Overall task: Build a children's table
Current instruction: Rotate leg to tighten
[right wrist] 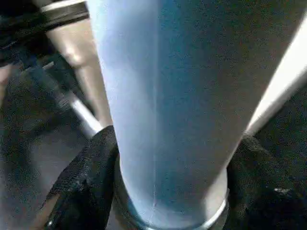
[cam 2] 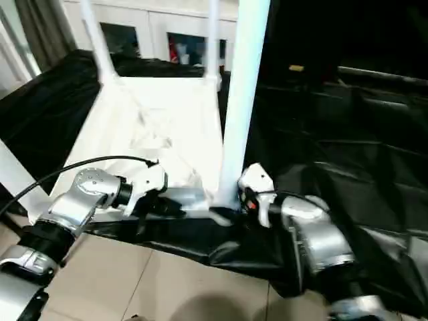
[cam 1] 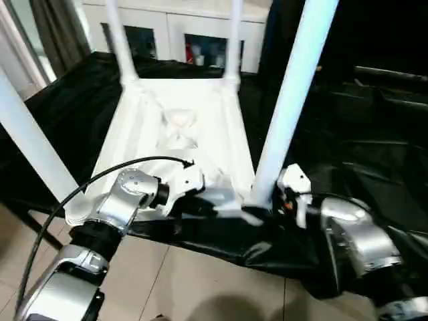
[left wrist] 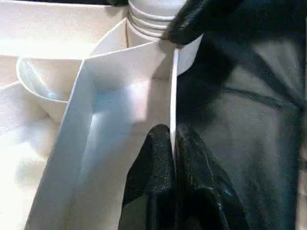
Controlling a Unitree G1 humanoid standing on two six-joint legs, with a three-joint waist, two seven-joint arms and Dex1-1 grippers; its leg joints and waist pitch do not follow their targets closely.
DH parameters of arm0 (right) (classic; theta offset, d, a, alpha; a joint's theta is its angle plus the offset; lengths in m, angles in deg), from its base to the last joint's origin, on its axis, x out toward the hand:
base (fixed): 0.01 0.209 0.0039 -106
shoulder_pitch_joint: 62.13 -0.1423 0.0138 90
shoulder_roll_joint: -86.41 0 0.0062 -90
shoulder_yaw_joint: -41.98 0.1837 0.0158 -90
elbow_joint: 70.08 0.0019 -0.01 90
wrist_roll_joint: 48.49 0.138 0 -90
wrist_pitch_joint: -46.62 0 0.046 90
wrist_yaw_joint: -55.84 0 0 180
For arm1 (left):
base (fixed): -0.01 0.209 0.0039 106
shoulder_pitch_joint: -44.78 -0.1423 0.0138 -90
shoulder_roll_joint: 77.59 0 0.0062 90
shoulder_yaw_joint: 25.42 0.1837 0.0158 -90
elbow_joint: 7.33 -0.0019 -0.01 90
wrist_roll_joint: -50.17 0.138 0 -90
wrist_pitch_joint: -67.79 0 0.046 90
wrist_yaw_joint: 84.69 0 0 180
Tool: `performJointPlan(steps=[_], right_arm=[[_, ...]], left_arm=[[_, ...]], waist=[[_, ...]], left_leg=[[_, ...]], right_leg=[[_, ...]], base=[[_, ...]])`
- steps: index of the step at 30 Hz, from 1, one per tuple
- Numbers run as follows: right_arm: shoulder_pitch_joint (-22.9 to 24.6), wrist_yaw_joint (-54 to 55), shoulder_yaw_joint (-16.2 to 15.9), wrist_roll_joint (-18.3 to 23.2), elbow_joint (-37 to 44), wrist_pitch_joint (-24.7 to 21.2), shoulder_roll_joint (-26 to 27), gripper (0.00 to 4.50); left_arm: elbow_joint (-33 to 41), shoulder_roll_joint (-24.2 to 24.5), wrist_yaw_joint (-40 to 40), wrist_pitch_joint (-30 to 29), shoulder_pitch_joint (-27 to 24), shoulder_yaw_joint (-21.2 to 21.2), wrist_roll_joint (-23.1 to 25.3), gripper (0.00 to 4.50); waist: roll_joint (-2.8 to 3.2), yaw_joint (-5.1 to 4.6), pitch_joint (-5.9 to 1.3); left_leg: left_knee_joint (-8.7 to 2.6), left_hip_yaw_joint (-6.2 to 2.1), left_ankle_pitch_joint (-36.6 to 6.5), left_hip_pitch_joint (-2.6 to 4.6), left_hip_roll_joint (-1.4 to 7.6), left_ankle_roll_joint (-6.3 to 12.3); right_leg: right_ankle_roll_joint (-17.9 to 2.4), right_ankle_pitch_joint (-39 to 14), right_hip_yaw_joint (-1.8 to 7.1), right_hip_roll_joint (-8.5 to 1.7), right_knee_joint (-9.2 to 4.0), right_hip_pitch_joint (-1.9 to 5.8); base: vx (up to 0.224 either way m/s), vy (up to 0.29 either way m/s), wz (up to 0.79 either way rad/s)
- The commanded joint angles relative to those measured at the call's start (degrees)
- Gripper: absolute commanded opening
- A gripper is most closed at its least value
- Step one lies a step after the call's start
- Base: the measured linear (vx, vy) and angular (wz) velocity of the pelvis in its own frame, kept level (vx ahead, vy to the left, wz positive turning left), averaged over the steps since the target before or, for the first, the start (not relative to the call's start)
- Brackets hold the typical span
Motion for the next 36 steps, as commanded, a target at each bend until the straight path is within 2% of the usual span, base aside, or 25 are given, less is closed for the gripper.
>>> performJointPlan(steps=[1, 2, 4, 5, 6, 9, 12, 14, 15, 16, 17, 18, 21, 24, 25, 26, 27, 28, 29, 30, 32, 33, 34, 35, 36], right_arm=[[0.02, 8.0, 1.34, -0.08, -2.02, -1.21, 3.93, 2.69], [0.01, 17.31, 2.46, -1.73, -4.0, -1.79, 7.98, 2.69], [-0.27, 21.36, 2.61, -2.86, -5.04, -1.87, 9.53, 2.69], [-1.16, 26.57, 2.58, -4.52, -6.94, -1.89, 11.6, 2.69], [-1.57, 27.97, 2.6, -4.9, -7.65, -1.82, 12.3, 2.69], [-3.85, 31.16, 1.9, -6.16, -10.92, -1.19, 15.01, 2.69], [-5.14, 30.69, 0.42, -7.69, -11.96, -0.25, 16.14, 2.69], [-5.54, 29.85, 1.84, -6.29, -11.94, 1.37, 16.8, 2.69], [-5.58, 29.34, 2.07, -5.84, -11.81, 1.86, 16.75, 3.24], [-5.54, 28.73, 2.21, -5.52, -11.47, 2.5, 16.49, 3.37], [-5.6, 28.04, 2.29, -5.33, -11.26, 2.87, 16.09, 3.37], [-5.74, 27.21, 2.4, -5.08, -11.0, 3.42, 15.47, 3.4], [-5.94, 23.26, 3.01, -3.57, -8.64, 3.1, 12.94, 3.66], [-4.02, 9.64, 0.4, -1.72, -1.71, 0.55, 5.68, 3.87], [-4.02, 9.64, 0.4, -1.72, -1.71, 0.55, 5.68, 3.87], [-2.38, 2.37, -1.42, -1.15, 1.09, 0.32, 1.52, 3.87], [-1.52, -1.36, -1.98, -0.45, 2.37, -0.02, -0.56, 3.87], [-1.52, -1.36, -1.98, -0.45, 2.37, -0.02, -0.56, 3.87], [-1.03, -3.6, -2.19, 0.01, 3.08, -0.25, -1.85, 3.87], [-0.52, -6.16, -2.37, 0.4, 3.83, -0.5, -3.46, 3.87], [-0.42, -8.62, -2.39, 1.05, 4.29, -1.09, -4.97, 3.87], [-0.47, -9.74, -2.37, 1.52, 4.48, -1.34, -5.52, 3.87], [-0.47, -9.74, -2.37, 1.52, 4.48, -1.34, -5.52, 3.87], [-0.65, -11.47, -2.27, 2.64, 4.85, -2.43, -6.11, 3.87], [-0.76, -12.2, -2.51, 2.73, 4.97, -2.56, -6.44, 3.87]], left_arm=[[-3.31, -3.35, -5.29, -0.67, 1.43, -1.1, 0.04, 0.0], [-6.03, -6.4, -9.63, -1.66, 3.13, -0.75, 1.05, 0.0], [-6.77, -7.3, -10.83, -1.98, 3.62, -0.63, 1.34, 0.0], [-8.91, -9.7, -14.42, -2.98, 4.97, -0.35, 2.13, 0.0], [-9.59, -10.48, -15.46, -3.29, 5.37, -0.23, 2.35, 0.0], [-11.94, -13.19, -19.23, -3.5, 6.79, 0.1, 3.27, 0.0], [-13.14, -14.01, -20.6, -2.66, 7.6, 0.34, 4.12, 0.0], [-13.69, -13.59, -20.26, -1.62, 7.95, -0.08, 4.3, 0.0], [-13.52, -13.32, -19.99, -1.57, 7.92, -0.17, 4.23, 0.0], [-13.24, -12.92, -19.53, -1.52, 7.79, -0.26, 4.11, 0.0], [-13.25, -12.5, -19.12, -0.99, 7.74, -0.38, 4.04, 0.0], [-13.33, -12.0, -18.66, -0.56, 7.69, -0.66, 3.97, 0.0], [-12.66, -10.14, -15.85, 1.95, 7.16, -0.84, 3.66, 0.0], [-10.35, -6.68, -8.5, 4.98, 5.96, -0.92, 2.11, 0.0], [-10.35, -6.68, -8.5, 4.98, 5.96, -0.92, 2.11, 0.0], [-8.19, -4.85, -3.19, 5.98, 4.77, -0.88, 0.59, 0.0], [-6.59, -3.75, -0.46, 5.67, 4.0, -0.74, -0.23, 0.0], [-6.59, -3.75, -0.46, 5.67, 4.0, -0.74, -0.23, 0.0], [-5.43, -2.92, 1.25, 5.6, 3.47, -0.55, -0.65, 0.0], [-3.66, -1.51, 3.63, 5.48, 2.64, -0.11, -1.05, 0.0], [-1.55, 0.34, 6.69, 4.9, 1.68, 0.07, -1.91, 0.0], [-0.55, 1.19, 8.42, 4.34, 1.24, 0.14, -2.48, 0.0], [-0.55, 1.19, 8.42, 4.34, 1.24, 0.14, -2.48, 0.0], [1.22, 2.53, 11.15, 2.5, 0.4, 0.16, -3.35, 0.0], [1.49, 2.96, 11.77, 2.04, 0.12, 0.05, -3.48, 0.0]], waist=[[-0.34, -0.08, -3.14], [-0.5, -0.3, -3.1], [-0.7, -0.51, -3.09], [-0.57, -0.72, -2.95], [-0.67, -0.82, -2.88], [-0.52, -0.97, -2.93], [-0.55, -0.94, -3.09], [-0.53, -0.85, -3.09], [-0.52, -0.88, -3.15], [-0.54, -0.85, -3.22], [-0.53, -0.82, -3.22], [-0.23, -0.87, -3.24], [-0.44, -0.86, -3.37], [-0.54, -0.67, -3.48], [-0.62, -0.48, -3.62], [-0.63, -0.45, -3.66], [-1.05, -0.26, -3.74], [-1.05, -0.26, -3.74], [-0.8, -0.1, -3.91], [-1.03, -0.15, -3.9], [-0.62, 0.13, -3.98], [-1.04, 0.17, -4.03], [-1.04, 0.17, -4.03], [-0.75, 0.52, -4.13], [-0.86, 0.71, -4.0]], left_leg=[[-4.2, -0.89, -15.65, 0.74, 1.21, 0.31], [-4.25, -0.81, -16.68, 1.14, 1.18, -0.35], [-4.38, -1.08, -16.66, 0.83, 1.02, -0.99], [-4.44, -1.08, -17.61, 0.99, 1.03, -1.0], [-4.46, -1.17, -18.59, 1.06, 0.92, -0.96], [-4.49, -1.31, -19.17, 1.1, 0.95, -0.79], [-4.7, -1.39, -19.08, 0.85, 0.98, -0.08], [-4.7, -1.26, -19.22, 0.94, 0.97, 0.4], [-4.77, -1.36, -19.41, 0.85, 1.04, 0.43], [-4.78, -1.36, -19.09, 0.79, 1.05, 0.48], [-4.79, -1.29, -18.86, 0.83, 1.1, 0.6], [-4.73, -1.25, -18.92, 0.88, 1.09, 0.64], [-4.73, -1.22, -18.2, 0.68, 1.1, 1.25], [-4.48, -1.08, -16.59, 0.46, 1.07, 2.45], [-4.34, -1.02, -15.0, 0.26, 1.19, 3.34], [-4.24, -0.99, -13.44, 0.04, 1.2, 3.83], [-4.08, -0.92, -12.18, 0.04, 1.27, 4.32], [-4.08, -0.92, -12.18, 0.04, 1.27, 4.32], [-3.88, -0.8, -9.91, 0.13, 1.49, 5.16], [-3.81, -0.71, -9.19, 0.03, 1.49, 5.48], [-3.73, -0.65, -7.97, 0.17, 1.69, 6.06], [-3.66, -0.55, -7.81, 0.27, 1.79, 6.06], [-3.66, -0.55, -7.81, 0.27, 1.79, 6.06], [-3.56, -0.47, -7.36, 0.44, 1.85, 5.92], [-3.54, -0.39, -7.28, 0.44, 1.85, 6.06]], right_leg=[[-10.04, -20.06, 2.39, -2.96, -5.17, 2.1], [-9.92, -20.8, 2.35, -2.83, -5.49, 1.78], [-9.1, -22.63, 2.21, -2.97, -5.53, 2.2], [-8.71, -23.81, 2.21, -2.9, -5.76, 1.86], [-8.11, -25.85, 2.12, -2.95, -6.0, 1.88], [-7.52, -26.94, 2.08, -3.06, -6.31, 1.77], [-7.38, -24.73, 2.01, -2.93, -6.25, 2.1], [-7.88, -23.42, 2.09, -2.96, -6.27, 1.98], [-8.12, -23.38, 2.06, -3.06, -6.17, 2.17], [-8.17, -22.95, 2.04, -3.04, -6.13, 2.27], [-8.44, -22.23, 2.08, -3.0, -6.12, 2.17], [-8.76, -21.67, 2.14, -3.01, -6.09, 2.13], [-9.17, -19.94, 2.09, -2.95, -5.93, 2.44], [-9.45, -17.46, 2.15, -2.83, -5.69, 2.73], [-9.95, -15.32, 2.17, -2.95, -5.39, 2.96], [-10.45, -13.55, 2.16, -2.97, -5.12, 3.09], [-10.98, -12.78, 2.14, -3.13, -4.86, 3.13], [-10.98, -12.78, 2.14, -3.13, -4.86, 3.13], [-12.49, -9.02, 2.13, -2.95, -4.37, 3.07], [-13.03, -7.66, 2.13, -2.89, -4.2, 3.05], [-14.63, -4.75, 1.98, -2.74, -3.63, 3.0], [-15.27, -3.77, 1.95, -2.67, -3.46, 2.91], [-15.27, -3.77, 1.95, -2.67, -3.46, 2.91], [-15.81, -2.88, 2.01, -2.76, -3.11, 2.85], [-16.0, -2.73, 2.04, -2.74, -3.12, 2.8]], base=[[0.0, 0.0, 0.0], [0.0, 0.0, 0.0], [0.0, 0.0, 0.0], [0.0, 0.0, 0.0], [0.0, 0.0, 0.0], [0.0, 0.0, 0.0], [0.0, 0.0, 0.0], [0.0, 0.0, 0.0], [0.0, 0.0, 0.0], [0.0, 0.0, 0.0], [0.0, 0.0, 0.0], [0.0, 0.0, 0.0], [0.0, 0.0, 0.0], [0.0, 0.0, 0.0], [0.0, 0.0, 0.0], [0.0, 0.0, 0.0], [0.0, 0.0, 0.0], [0.0, 0.0, 0.0], [0.0, 0.0, 0.0], [0.0, 0.0, 0.0], [0.0, 0.0, 0.0], [0.0, 0.0, 0.0], [0.0, 0.0, 0.0], [0.0, 0.0, 0.0], [0.0, 0.0, 0.0]])
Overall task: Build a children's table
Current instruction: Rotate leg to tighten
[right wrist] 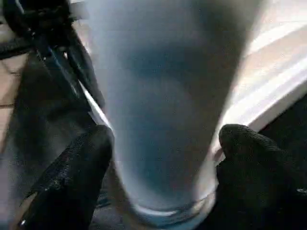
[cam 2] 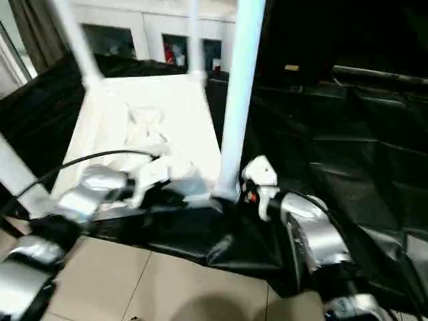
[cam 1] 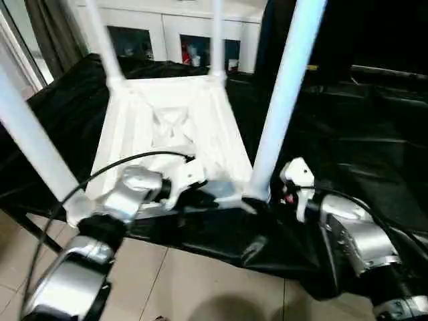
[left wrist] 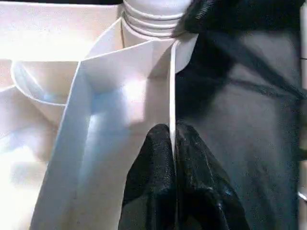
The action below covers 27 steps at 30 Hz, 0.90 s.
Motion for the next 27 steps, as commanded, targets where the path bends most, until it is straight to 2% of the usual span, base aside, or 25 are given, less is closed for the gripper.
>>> performJointPlan(steps=[1, 3, 8, 9, 11, 14, 18, 21, 22, 23, 24, 25, 26, 27], right_arm=[[-0.47, -1.99, -0.37, 0.94, 1.81, -0.91, -1.3, 3.87], [-0.74, -2.55, -0.74, 0.64, 1.48, -0.63, -1.52, 3.72], [-1.38, -3.36, -0.68, 0.49, 0.51, -0.65, -1.39, 3.45], [-1.38, -3.5, -0.74, 0.41, 0.4, -0.6, -1.38, 3.24], [-1.19, -3.72, -1.02, 0.41, 0.31, -0.47, -1.46, 3.15], [-0.86, -3.58, -1.11, 0.51, 0.45, -0.39, -1.48, 2.85], [-0.82, -0.95, -0.02, 0.4, -0.68, 0.29, -0.09, 2.73], [-1.42, 7.66, 2.71, -0.31, -4.62, 0.6, 3.8, 2.69], [-1.6, 11.23, 3.28, -1.06, -6.05, 0.71, 5.12, 2.69], [-1.76, 16.79, 4.08, -1.95, -7.72, 0.54, 7.44, 2.69], [-1.86, 20.35, 4.52, -2.55, -8.74, 0.43, 8.94, 2.69], [-2.05, 23.5, 4.82, -3.05, -9.22, 0.29, 10.41, 2.69], [-2.2, 26.2, 5.09, -3.47, -9.63, 0.17, 11.67, 2.68], [-2.63, 30.44, 5.18, -4.19, -10.21, -0.24, 14.05, 2.68]], left_arm=[[2.29, -0.06, 3.4, -1.09, -0.71, -0.16, -2.92, 0.0], [2.14, 0.24, 3.17, -0.71, -0.91, -0.39, -2.6, 0.0], [3.62, 0.56, 2.73, -1.68, -1.61, -0.86, -3.0, 0.0], [3.73, 0.6, 2.52, -1.8, -1.67, -0.93, -3.05, 0.0], [3.78, 0.61, 2.26, -1.91, -1.84, -1.01, -2.87, 0.0], [4.17, 0.61, 2.19, -2.13, -2.14, -1.09, -2.84, 0.0], [2.92, 0.07, 0.15, -1.52, -1.93, -1.37, -2.21, 0.0], [-0.8, -2.37, -7.08, -1.75, -0.33, -2.29, -0.57, 0.0], [-2.0, -3.46, -9.51, -2.09, 0.32, -2.69, -0.3, 0.0], [-3.57, -5.03, -12.62, -2.67, 1.22, -2.97, 0.15, 0.0], [-4.71, -6.25, -14.76, -2.81, 1.87, -3.03, 0.53, 0.0], [-5.43, -7.04, -16.1, -2.97, 2.29, -3.03, 0.76, 0.0], [-6.05, -7.73, -17.24, -3.1, 2.65, -3.03, 0.96, 0.0], [-7.94, -10.21, -20.6, -3.81, 3.9, -2.98, 1.4, 0.0]], waist=[[-0.69, 0.22, -3.83], [-0.77, 0.56, -3.75], [-1.01, 0.49, -3.64], [-1.02, 0.48, -3.64], [-1.23, 0.53, -3.66], [-1.19, 0.51, -3.69], [-1.13, 0.45, -3.64], [-1.23, 0.11, -3.32], [-1.31, 0.07, -3.28], [-1.02, -0.13, -3.12], [-0.97, -0.43, -3.02], [-1.11, -0.43, -2.97], [-0.63, -0.64, -3.06], [-0.77, -0.73, -3.04]], left_leg=[[-3.23, -0.39, -7.44, 0.85, 1.87, 5.66], [-3.23, -0.36, -7.79, 0.93, 1.8, 4.96], [-3.38, -0.51, -8.99, 0.85, 1.75, 3.61], [-3.37, -0.52, -8.97, 0.84, 1.73, 3.58], [-3.3, -0.5, -8.38, 0.82, 1.67, 3.74], [-3.21, -0.51, -7.79, 0.84, 1.67, 3.93], [-3.17, -0.49, -8.26, 0.8, 1.6, 3.76], [-3.38, -0.58, -10.78, 0.77, 1.39, 2.34], [-3.44, -0.61, -11.83, 0.96, 1.37, 1.88], [-3.64, -0.88, -13.7, 0.97, 1.24, 0.39], [-3.68, -0.8, -14.08, 0.9, 1.18, 0.05], [-3.75, -0.93, -15.84, 1.4, 1.16, -0.79], [-3.78, -1.06, -15.62, 1.14, 1.09, -1.16], [-3.89, -1.07, -16.2, 1.26, 1.1, -1.2]], right_leg=[[-15.95, -3.15, 2.16, -2.76, -2.5, 2.81], [-15.58, -3.67, 2.25, -2.88, -2.58, 2.81], [-14.45, -6.58, 2.31, -3.03, -2.8, 2.96], [-14.4, -6.62, 2.31, -3.01, -2.79, 2.96], [-14.35, -6.36, 2.32, -2.98, -2.71, 2.98], [-14.39, -5.81, 2.33, -2.94, -2.61, 2.94], [-14.37, -6.32, 2.35, -2.94, -2.71, 2.89], [-13.52, -10.81, 2.4, -3.1, -3.27, 2.7], [-13.09, -12.79, 2.4, -3.16, -3.58, 2.61], [-11.52, -17.49, 2.38, -3.21, -3.9, 2.65], [-10.95, -18.66, 2.48, -3.08, -4.14, 2.39], [-10.06, -21.74, 2.41, -3.21, -4.54, 2.19], [-9.88, -21.72, 2.44, -3.17, -4.34, 2.33], [-9.36, -22.03, 2.41, -3.11, -4.66, 2.26]], base=[[0.0, 0.0, 0.0], [0.0, 0.0, 0.0], [0.0, 0.0, 0.0], [0.0, 0.0, 0.0], [0.0, 0.0, 0.0], [0.0, 0.0, 0.0], [0.0, 0.0, 0.0], [0.0, 0.0, 0.0], [0.0, 0.0, 0.0], [0.0, 0.0, 0.0], [0.0, 0.0, 0.0], [0.0, 0.0, 0.0], [0.0, 0.0, 0.0], [0.0, 0.0, 0.0]])
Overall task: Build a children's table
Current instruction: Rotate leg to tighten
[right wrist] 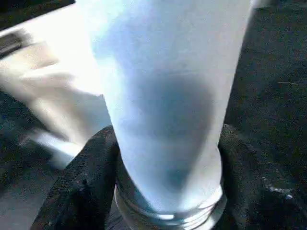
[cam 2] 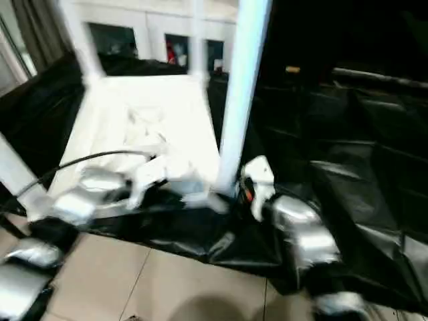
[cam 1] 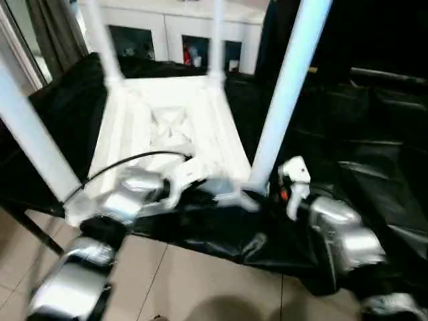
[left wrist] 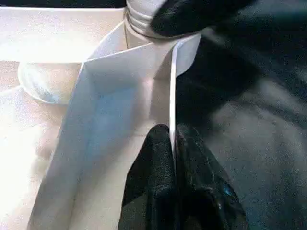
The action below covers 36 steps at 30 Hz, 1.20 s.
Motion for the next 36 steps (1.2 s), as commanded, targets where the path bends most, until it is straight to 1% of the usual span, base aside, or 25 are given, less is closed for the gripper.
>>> performJointPlan(steps=[1, 2, 3, 5, 8, 9, 10, 11, 13, 14, 16, 17, 18, 19, 21, 22, 24, 26, 27, 28, 30, 31, 33, 34, 36], right_arm=[[-0.49, 6.31, -0.78, -1.99, -2.41, -1.5, 2.45, 2.68], [-2.01, 11.89, -1.47, -3.95, -3.92, -1.45, 5.43, 2.68], [-2.9, 13.71, -1.97, -4.77, -4.82, -1.11, 6.8, 2.68], [-3.81, 15.17, -2.57, -5.63, -5.73, -0.56, 8.15, 2.68], [-4.44, 14.75, -3.34, -5.96, -6.71, 0.6, 9.54, 2.68], [-4.55, 15.13, -3.36, -6.3, -6.89, 0.99, 9.64, 2.68], [-4.56, 15.05, -2.69, -6.05, -7.02, 1.99, 9.32, 3.03], [-4.54, 14.95, -2.62, -5.99, -6.98, 2.05, 9.25, 3.03], [-4.6, 13.66, -1.71, -5.34, -6.8, 2.92, 8.42, 3.37], [-4.61, 13.02, -1.59, -5.12, -6.68, 3.01, 8.12, 3.4], [-4.74, 11.45, -1.82, -5.2, -6.12, 3.22, 6.4, 3.6], [-4.78, 7.84, -1.37, -3.62, -4.8, 2.19, 4.46, 3.72], [-4.73, 4.71, -1.21, -2.62, -3.7, 1.52, 2.69, 3.81], [-4.6, 3.15, -1.5, -2.53, -3.22, 1.59, 1.78, 3.81], [-3.63, -3.71, -3.22, -2.47, -1.1, 2.0, -2.17, 3.81], [-2.77, -7.96, -4.05, -1.87, 0.41, 1.97, -4.27, 3.81], [-1.44, -13.92, -4.75, -0.75, 2.65, 1.37, -7.25, 3.81], [-0.77, -17.55, -5.14, -0.33, 3.81, 1.26, -9.28, 3.81], [-0.28, -20.67, -5.59, -0.04, 4.7, 0.84, -11.15, 3.81], [-0.24, -20.96, -5.64, 0.01, 4.78, 0.79, -11.32, 3.81], [-0.05, -23.76, -6.43, 0.22, 5.15, 0.21, -12.88, 3.81], [-0.04, -24.74, -6.88, 0.13, 5.14, 0.02, -13.44, 3.81], [-0.1, -25.98, -7.69, -0.27, 4.93, -0.05, -14.09, 3.65], [-0.08, -26.24, -7.81, -0.15, 5.03, -0.2, -14.16, 3.65], [-0.27, -26.29, -7.83, 0.27, 4.91, -0.56, -13.78, 3.44]], left_arm=[[-2.63, -4.03, -5.37, -0.7, 1.02, -1.44, -1.05, 0.0], [-5.25, -7.34, -10.03, -1.51, 2.76, -1.09, -0.26, 0.0], [-6.2, -8.51, -11.72, -1.58, 3.4, -0.73, 0.27, 0.0], [-7.11, -9.65, -13.26, -1.62, 4.03, -0.45, 0.76, 0.0], [-7.97, -10.18, -13.66, -0.66, 4.66, -0.13, 1.44, 0.0], [-8.12, -10.14, -13.53, -0.53, 4.82, -0.27, 1.41, 0.0], [-7.81, -9.32, -12.64, -0.03, 4.85, -0.46, 1.27, 0.0], [-7.77, -9.23, -12.55, 0.01, 4.85, -0.49, 1.25, 0.0], [-8.57, -8.14, -11.58, 1.29, 5.12, -1.26, 1.23, 0.0], [-8.77, -7.84, -11.24, 1.73, 5.13, -1.49, 1.2, 0.0], [-8.22, -6.61, -9.49, 2.4, 4.66, -1.71, 0.82, 0.0], [-7.27, -5.09, -6.9, 2.62, 3.96, -1.86, 0.25, 0.0], [-6.39, -3.92, -4.51, 3.29, 3.32, -1.77, -0.15, 0.0], [-5.86, -3.43, -3.18, 3.65, 2.96, -1.69, -0.42, 0.0], [-3.79, -1.46, 1.91, 4.54, 1.62, -1.29, -1.41, 0.0], [-2.26, -0.31, 5.56, 5.37, 0.65, -1.06, -2.39, 0.0], [0.08, 1.56, 10.47, 5.37, -0.65, -0.77, -3.78, 0.0], [1.37, 3.13, 13.01, 5.08, -1.26, -0.43, -4.01, 0.0], [2.87, 5.09, 16.0, 4.6, -2.09, 0.27, -3.95, 0.0], [3.03, 5.28, 16.29, 4.54, -2.18, 0.34, -3.95, 0.0], [4.43, 7.21, 19.32, 3.87, -3.15, 0.73, -4.36, 0.0], [4.8, 7.93, 20.3, 3.64, -3.49, 0.75, -4.54, 0.0], [4.37, 8.73, 20.43, 3.97, -3.66, 0.46, -4.2, 0.0], [4.29, 8.93, 20.33, 3.99, -3.71, 0.24, -4.1, 0.0], [3.67, 9.06, 19.17, 4.16, -3.54, -0.47, -3.89, 0.0]], waist=[[-0.45, -0.14, -2.98], [-0.31, -0.33, -3.09], [-0.3, -0.32, -3.15], [-0.33, -0.28, -3.22], [-0.37, -0.19, -3.36], [-0.39, -0.17, -3.34], [-0.23, -0.13, -3.39], [-0.2, -0.14, -3.38], [-0.09, -0.07, -3.37], [-0.13, -0.13, -3.37], [-0.06, -0.16, -3.41], [0.4, -0.08, -3.43], [0.15, -0.18, -3.48], [0.15, -0.18, -3.48], [0.09, -0.2, -3.58], [-0.03, -0.2, -3.56], [-0.23, 0.15, -3.71], [0.19, 0.48, -3.83], [0.04, 0.83, -3.93], [0.07, 0.85, -3.97], [0.18, 1.2, -3.91], [-0.2, 1.35, -3.82], [-0.14, 1.44, -3.66], [-0.63, 1.39, -3.58], [-0.54, 1.4, -3.44]], left_leg=[[-4.28, -0.88, -17.25, 0.95, 1.0, -0.91], [-4.25, -0.96, -17.42, 0.9, 0.91, -1.19], [-4.27, -1.01, -17.37, 1.01, 0.87, -1.21], [-4.2, -1.05, -17.27, 0.95, 0.84, -0.82], [-4.24, -1.05, -16.01, 0.46, 0.86, 0.84], [-4.24, -1.02, -16.01, 0.49, 0.86, 1.01], [-4.23, -1.01, -16.05, 0.54, 0.89, 1.17], [-4.25, -1.01, -16.2, 0.54, 0.89, 1.27], [-4.3, -1.07, -16.53, 0.46, 0.84, 1.35], [-4.33, -1.07, -16.71, 0.45, 0.88, 1.34], [-4.37, -1.1, -16.99, 0.45, 0.95, 1.35], [-4.38, -1.17, -16.94, 0.51, 0.94, 1.36], [-4.36, -1.17, -16.74, 0.28, 0.98, 1.84], [-4.36, -1.17, -16.74, 0.28, 0.98, 1.84], [-4.07, -0.95, -14.8, 0.17, 1.07, 2.66], [-4.02, -0.89, -14.51, 0.17, 1.09, 2.94], [-3.83, -0.79, -12.71, 0.08, 1.21, 3.91], [-3.74, -0.67, -10.77, 0.11, 1.46, 4.79], [-3.66, -0.74, -10.18, 0.1, 1.56, 4.85], [-3.74, -0.69, -9.8, 0.2, 1.71, 5.03], [-3.67, -0.62, -9.86, 0.29, 1.86, 4.87], [-3.67, -0.55, -10.14, 0.29, 1.85, 4.62], [-3.81, -0.49, -11.26, 0.4, 1.78, 3.72], [-3.86, -0.47, -11.63, 0.39, 1.76, 3.46], [-3.99, -0.6, -12.56, 0.37, 1.74, 2.56]], right_leg=[[-9.31, -22.67, 2.24, -2.8, -5.71, 1.83], [-9.05, -23.44, 2.21, -2.82, -5.72, 1.89], [-8.95, -23.64, 2.18, -2.85, -5.76, 1.9], [-8.72, -23.89, 2.16, -2.91, -5.92, 1.96], [-9.03, -20.45, 2.14, -2.86, -5.58, 2.27], [-9.06, -20.32, 2.14, -2.82, -5.62, 2.27], [-9.24, -20.07, 2.17, -2.87, -5.58, 2.24], [-9.28, -20.14, 2.16, -2.88, -5.63, 2.24], [-9.11, -21.0, 2.09, -2.94, -5.73, 2.29], [-9.05, -21.04, 2.1, -2.9, -5.75, 2.25], [-9.15, -20.82, 2.09, -2.89, -5.7, 2.28], [-9.31, -20.41, 2.09, -2.91, -5.65, 2.33], [-9.81, -18.48, 2.06, -2.82, -5.42, 2.64], [-9.81, -18.48, 2.06, -2.82, -5.42, 2.64], [-11.26, -14.78, 2.11, -2.84, -5.06, 2.8], [-11.56, -14.45, 2.13, -2.85, -5.01, 2.75], [-12.22, -11.94, 2.2, -2.89, -4.62, 2.97], [-13.81, -7.98, 2.1, -2.67, -4.03, 2.9], [-14.22, -6.81, 2.01, -2.69, -3.58, 2.93], [-14.53, -6.21, 2.05, -2.65, -3.55, 2.94], [-15.19, -5.69, 2.06, -2.75, -3.36, 2.74], [-15.23, -5.96, 2.07, -2.77, -3.35, 2.68], [-14.81, -8.07, 2.16, -2.86, -3.65, 2.56], [-14.56, -8.84, 2.16, -2.86, -3.77, 2.56], [-13.87, -11.05, 2.25, -3.03, -3.91, 2.59]], base=[[0.0, 0.0, 0.0], [0.0, 0.0, 0.0], [0.0, 0.0, 0.0], [0.0, 0.0, 0.0], [0.0, 0.0, 0.0], [0.0, 0.0, 0.0], [0.0, 0.0, 0.0], [0.0, 0.0, 0.0], [0.0, 0.0, 0.0], [0.0, 0.0, 0.0], [0.0, 0.0, 0.0], [0.0, 0.0, 0.0], [0.0, 0.0, 0.0], [0.0, 0.0, 0.0], [0.0, 0.0, 0.0], [0.0, 0.0, 0.0], [0.0, 0.0, 0.0], [0.0, 0.0, 0.0], [0.0, 0.0, 0.0], [0.0, 0.0, 0.0], [0.0, 0.0, 0.0], [0.0, 0.0, 0.0], [0.0, 0.0, 0.0], [0.0, 0.0, 0.0], [0.0, 0.0, 0.0]])
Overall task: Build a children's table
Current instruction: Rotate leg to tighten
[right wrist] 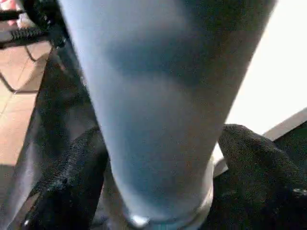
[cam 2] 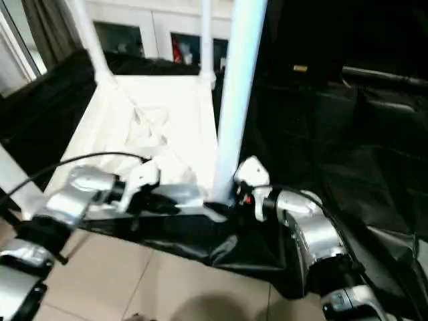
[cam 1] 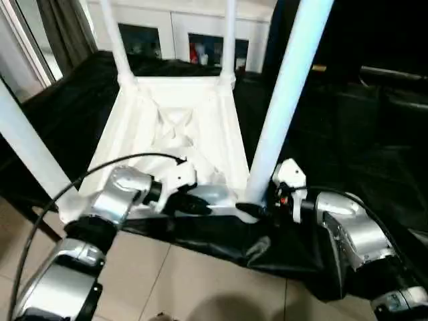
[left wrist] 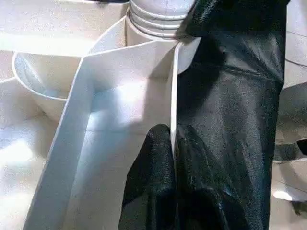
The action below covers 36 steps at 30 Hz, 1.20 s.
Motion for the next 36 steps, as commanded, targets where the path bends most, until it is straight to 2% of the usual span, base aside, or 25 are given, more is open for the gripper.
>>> performJointPlan(steps=[1, 4, 6, 13, 16, 18, 20, 22, 23, 24, 25, 26, 27, 28, 29, 30, 31, 32, 33, 34, 35, 36], right_arm=[[-0.13, 0.16, 0.71, -0.59, -0.46, -0.87, -1.21, 3.37], [-0.33, -0.25, 0.88, -0.32, -0.72, -1.01, -0.9, 3.19], [-0.56, -0.35, 0.83, -0.11, -0.8, -1.12, -0.85, 2.96], [0.13, -0.44, 1.6, 1.22, -0.24, -1.65, -0.32, 2.74], [0.28, 4.85, 3.52, 0.95, -2.86, -0.46, 2.23, 2.7], [0.01, 11.59, 4.95, 0.06, -5.51, -0.01, 5.05, 2.69], [-0.4, 26.09, 7.25, -1.39, -8.91, -1.08, 11.48, 2.68], [-0.66, 29.91, 7.86, -1.58, -9.57, -1.56, 13.42, 2.68], [-0.84, 31.88, 8.16, -1.6, -9.87, -1.85, 14.45, 2.68], [-1.11, 34.17, 8.27, -2.1, -10.27, -1.83, 15.36, 2.68], [-1.55, 36.69, 8.67, -2.39, -10.81, -1.87, 16.68, 2.68], [-2.58, 40.8, 8.46, -3.78, -11.85, -1.36, 18.82, 2.68], [-2.58, 40.8, 8.46, -3.78, -11.85, -1.36, 18.82, 2.68], [-3.25, 42.98, 8.28, -4.73, -12.61, -0.83, 20.0, 2.68], [-4.26, 44.62, 7.7, -6.04, -13.52, 0.19, 21.48, 2.68], [-4.71, 44.32, 7.1, -6.73, -13.59, 1.29, 21.79, 2.68], [-4.71, 44.32, 7.1, -6.73, -13.59, 1.29, 21.79, 2.68], [-4.61, 42.55, 7.08, -6.09, -13.01, 2.23, 21.74, 2.68], [-4.61, 42.55, 7.08, -6.09, -13.01, 2.23, 21.74, 2.68], [-3.93, 39.6, 7.68, -4.25, -11.44, 3.48, 21.43, 2.68], [-3.56, 38.0, 7.38, -4.09, -10.4, 4.04, 20.59, 3.23], [-3.4, 36.84, 7.28, -3.87, -9.82, 4.15, 19.96, 3.37]], left_arm=[[-0.23, 0.46, 1.18, -0.22, -0.45, -0.99, -1.07, 0.0], [0.13, 0.35, 0.93, -0.57, -0.44, -1.16, -1.4, 0.0], [0.63, 0.46, 0.84, -0.89, -0.49, -1.11, -1.79, 0.0], [0.54, 0.32, 1.9, -1.24, -0.45, -0.84, -2.07, 0.0], [-0.43, -1.2, -0.86, -1.89, -0.15, -0.67, -1.29, 0.0], [-2.29, -3.5, -5.96, -2.09, 0.68, -0.68, -0.03, 0.0], [-6.57, -9.31, -17.06, -3.29, 3.1, -0.44, 2.45, 0.0], [-7.35, -10.99, -19.04, -4.27, 3.75, -0.15, 2.87, 0.0], [-7.65, -11.87, -19.83, -4.93, 4.09, 0.05, 3.03, 0.0], [-8.11, -12.91, -21.18, -5.51, 4.48, 0.07, 3.16, 0.0], [-8.72, -14.2, -22.95, -5.99, 4.94, 0.21, 3.45, 0.0], [-9.97, -16.62, -26.55, -6.61, 5.85, 0.53, 4.18, 0.0], [-9.97, -16.62, -26.55, -6.61, 5.85, 0.53, 4.18, 0.0], [-10.89, -17.95, -28.53, -6.74, 6.42, 0.62, 4.7, 0.0], [-12.12, -19.47, -30.07, -6.38, 7.16, 0.87, 5.43, 0.0], [-12.57, -19.87, -29.79, -5.65, 7.54, 0.96, 5.65, 0.0], [-12.57, -19.87, -29.79, -5.65, 7.54, 0.96, 5.65, 0.0], [-12.51, -19.76, -29.0, -5.44, 7.75, 0.78, 5.41, 0.0], [-12.51, -19.76, -29.0, -5.44, 7.75, 0.78, 5.41, 0.0], [-11.99, -18.94, -27.62, -4.95, 7.81, 0.39, 4.88, 0.0], [-11.7, -18.2, -26.87, -5.23, 7.87, 0.04, 4.51, 0.0], [-11.54, -17.58, -26.32, -4.92, 7.82, -0.07, 4.42, 0.0]], waist=[[-0.53, -0.01, -3.64], [-0.69, -0.03, -3.63], [-0.54, 0.01, -3.71], [-0.64, -0.01, -3.74], [-0.51, -0.16, -3.73], [-0.58, -0.52, -3.6], [-0.39, -0.91, -3.18], [-0.1, -0.93, -3.28], [-0.21, -1.18, -3.18], [0.19, -1.21, -3.22], [-0.01, -1.39, -3.21], [0.56, -1.57, -3.21], [0.18, -1.84, -3.19], [0.11, -1.69, -3.32], [0.41, -1.82, -3.33], [0.23, -1.88, -3.33], [0.2, -1.81, -3.38], [-0.11, -1.87, -3.44], [0.04, -1.75, -3.49], [-0.19, -1.78, -3.53], [-0.18, -1.65, -3.58], [-0.09, -1.62, -3.59]], left_leg=[[-4.07, -0.62, -13.02, 0.82, 1.69, 2.03], [-4.03, -0.64, -12.98, 0.77, 1.63, 1.76], [-3.92, -0.61, -11.86, 0.74, 1.58, 1.91], [-3.86, -0.6, -11.51, 0.74, 1.57, 2.17], [-3.86, -0.62, -11.52, 0.63, 1.5, 1.94], [-4.0, -0.72, -12.74, 0.63, 1.33, 1.06], [-4.3, -0.82, -16.2, 1.09, 1.2, -0.49], [-4.32, -1.06, -17.42, 1.42, 1.2, -1.28], [-4.47, -1.06, -17.64, 1.27, 1.17, -1.27], [-4.45, -1.14, -18.31, 1.42, 1.07, -1.19], [-4.51, -1.12, -18.39, 1.29, 1.11, -1.11], [-4.53, -1.16, -18.57, 1.27, 1.09, -1.44], [-4.54, -1.19, -19.54, 1.46, 0.95, -1.6], [-4.45, -1.21, -19.46, 1.5, 0.91, -1.42], [-4.43, -1.16, -19.17, 1.38, 0.87, -1.36], [-4.46, -1.2, -19.17, 1.33, 0.82, -1.0], [-4.45, -1.17, -19.0, 1.25, 0.8, -0.6], [-4.48, -1.16, -18.35, 1.0, 0.84, 0.02], [-4.45, -1.17, -18.04, 1.0, 0.84, 0.27], [-4.44, -1.08, -17.7, 0.98, 0.9, 0.74], [-4.4, -1.1, -17.14, 0.91, 0.96, 1.16], [-4.4, -1.09, -16.71, 0.85, 0.97, 1.3]], right_leg=[[-13.34, -11.83, 2.39, -3.05, -4.04, 2.66], [-12.87, -12.32, 2.46, -3.08, -4.05, 2.68], [-13.19, -10.49, 2.47, -3.0, -3.86, 2.75], [-13.62, -10.01, 2.41, -2.95, -3.77, 2.83], [-13.73, -9.64, 2.42, -3.02, -3.76, 2.75], [-13.37, -11.92, 2.39, -3.08, -4.1, 2.76], [-11.65, -18.79, 2.37, -3.07, -5.01, 2.33], [-10.43, -22.02, 2.38, -3.26, -5.35, 2.29], [-9.95, -22.51, 2.4, -3.11, -5.51, 2.21], [-9.45, -23.35, 2.35, -3.08, -5.69, 2.16], [-9.32, -23.11, 2.36, -3.02, -5.75, 2.2], [-9.32, -22.54, 2.38, -2.92, -5.68, 2.01], [-8.99, -23.66, 2.22, -2.81, -5.94, 2.01], [-8.94, -23.72, 2.2, -2.86, -5.9, 2.15], [-8.94, -23.35, 2.3, -2.84, -5.88, 2.04], [-8.82, -23.03, 2.21, -2.8, -6.06, 2.11], [-8.74, -22.68, 2.25, -2.83, -6.06, 2.22], [-8.7, -21.84, 2.27, -2.81, -5.93, 2.33], [-8.76, -21.56, 2.25, -2.88, -5.87, 2.37], [-8.92, -20.85, 2.3, -2.85, -5.89, 2.36], [-9.21, -19.96, 2.32, -2.9, -5.72, 2.41], [-9.37, -19.37, 2.3, -2.91, -5.61, 2.49]], base=[[0.0, 0.0, 0.0], [0.0, 0.0, 0.0], [0.0, 0.0, 0.0], [0.0, 0.0, 0.0], [0.0, 0.0, 0.0], [0.0, 0.0, 0.0], [0.0, 0.0, 0.0], [0.0, 0.0, 0.0], [0.0, 0.0, 0.0], [0.0, 0.0, 0.0], [0.0, 0.0, 0.0], [0.0, 0.0, 0.0], [0.0, 0.0, 0.0], [0.0, 0.0, 0.0], [0.0, 0.0, 0.0], [0.0, 0.0, 0.0], [0.0, 0.0, 0.0], [0.0, 0.0, 0.0], [0.0, 0.0, 0.0], [0.0, 0.0, 0.0], [0.0, 0.0, 0.0], [0.0, 0.0, 0.0]])
